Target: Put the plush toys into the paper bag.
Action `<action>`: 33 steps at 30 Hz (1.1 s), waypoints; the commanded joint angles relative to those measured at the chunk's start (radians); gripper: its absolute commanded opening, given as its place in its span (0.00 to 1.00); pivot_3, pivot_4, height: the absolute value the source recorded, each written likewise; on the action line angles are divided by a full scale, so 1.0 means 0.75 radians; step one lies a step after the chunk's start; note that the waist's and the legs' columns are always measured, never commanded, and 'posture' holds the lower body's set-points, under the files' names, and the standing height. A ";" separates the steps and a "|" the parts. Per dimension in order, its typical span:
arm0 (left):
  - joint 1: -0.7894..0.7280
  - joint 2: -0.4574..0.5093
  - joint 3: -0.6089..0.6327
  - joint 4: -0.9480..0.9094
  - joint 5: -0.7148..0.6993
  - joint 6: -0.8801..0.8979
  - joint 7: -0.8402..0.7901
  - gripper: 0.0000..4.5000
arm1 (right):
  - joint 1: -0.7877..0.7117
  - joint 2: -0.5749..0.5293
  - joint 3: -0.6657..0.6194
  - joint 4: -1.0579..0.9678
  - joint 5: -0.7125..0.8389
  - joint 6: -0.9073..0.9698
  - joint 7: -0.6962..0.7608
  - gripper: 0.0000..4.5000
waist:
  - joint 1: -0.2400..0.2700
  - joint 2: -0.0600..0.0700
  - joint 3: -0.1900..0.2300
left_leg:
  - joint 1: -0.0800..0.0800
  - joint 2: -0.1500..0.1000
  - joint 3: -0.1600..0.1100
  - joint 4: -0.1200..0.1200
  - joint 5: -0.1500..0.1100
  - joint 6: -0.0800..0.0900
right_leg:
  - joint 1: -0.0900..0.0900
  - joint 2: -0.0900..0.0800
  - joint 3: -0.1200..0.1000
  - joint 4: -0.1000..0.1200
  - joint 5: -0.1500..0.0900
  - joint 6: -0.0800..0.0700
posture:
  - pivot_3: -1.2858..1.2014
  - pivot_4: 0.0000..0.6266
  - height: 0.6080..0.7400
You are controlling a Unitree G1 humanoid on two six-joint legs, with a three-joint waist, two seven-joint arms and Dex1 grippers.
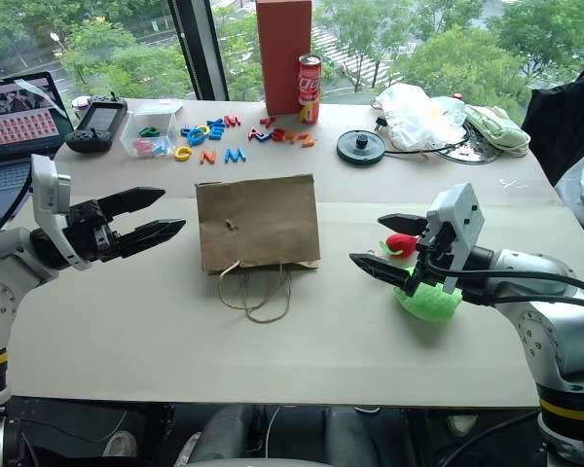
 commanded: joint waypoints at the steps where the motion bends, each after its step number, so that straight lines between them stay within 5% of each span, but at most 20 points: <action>1: -0.026 0.004 0.011 -0.003 0.002 -0.030 -0.014 1.00 | -0.015 -0.005 -0.037 -0.044 0.017 -0.021 -0.005 0.99 | 0.000 0.000 0.000 | 0.000 0.000 0.000 0.000 0.000 0.000 | 0.000 0.000 0.000 0.000 0.000 0.000 | 0.52 0.24 0.99; 7: -0.018 0.039 -0.122 0.071 0.231 -0.246 -0.103 1.00 | -0.013 -0.009 -0.030 -0.056 0.023 -0.011 -0.004 0.99 | 0.001 0.000 0.000 | 0.000 0.000 0.000 0.000 0.000 0.000 | 0.000 0.000 0.000 0.000 0.000 0.000 | 0.52 0.24 0.99; 17: -0.188 -0.025 -0.603 0.636 1.041 -1.512 -0.156 1.00 | 0.013 0.007 -0.032 -0.120 0.039 0.018 -0.045 0.99 | 0.016 0.000 0.000 | -0.002 0.000 0.007 0.000 0.000 0.000 | -0.001 -0.001 0.000 -0.003 0.000 -0.001 | 0.52 0.24 0.99; 30: -0.315 -0.247 -0.697 0.976 1.061 -1.931 -0.125 1.00 | 0.088 0.022 -0.067 -0.218 0.064 0.053 -0.143 0.99 | 0.026 0.000 0.000 | -0.010 0.000 0.007 0.003 -0.002 0.003 | -0.009 0.000 0.000 0.000 0.001 0.000 | 0.52 0.24 0.99; 33: -0.321 -0.249 -0.708 1.008 1.050 -1.941 -0.154 0.76 | 0.098 0.018 -0.072 -0.224 0.072 0.050 -0.153 1.00 | 0.026 0.000 0.000 | -0.009 0.000 0.007 0.003 -0.002 0.003 | -0.009 0.000 0.000 0.001 0.001 0.000 | 0.52 0.24 0.99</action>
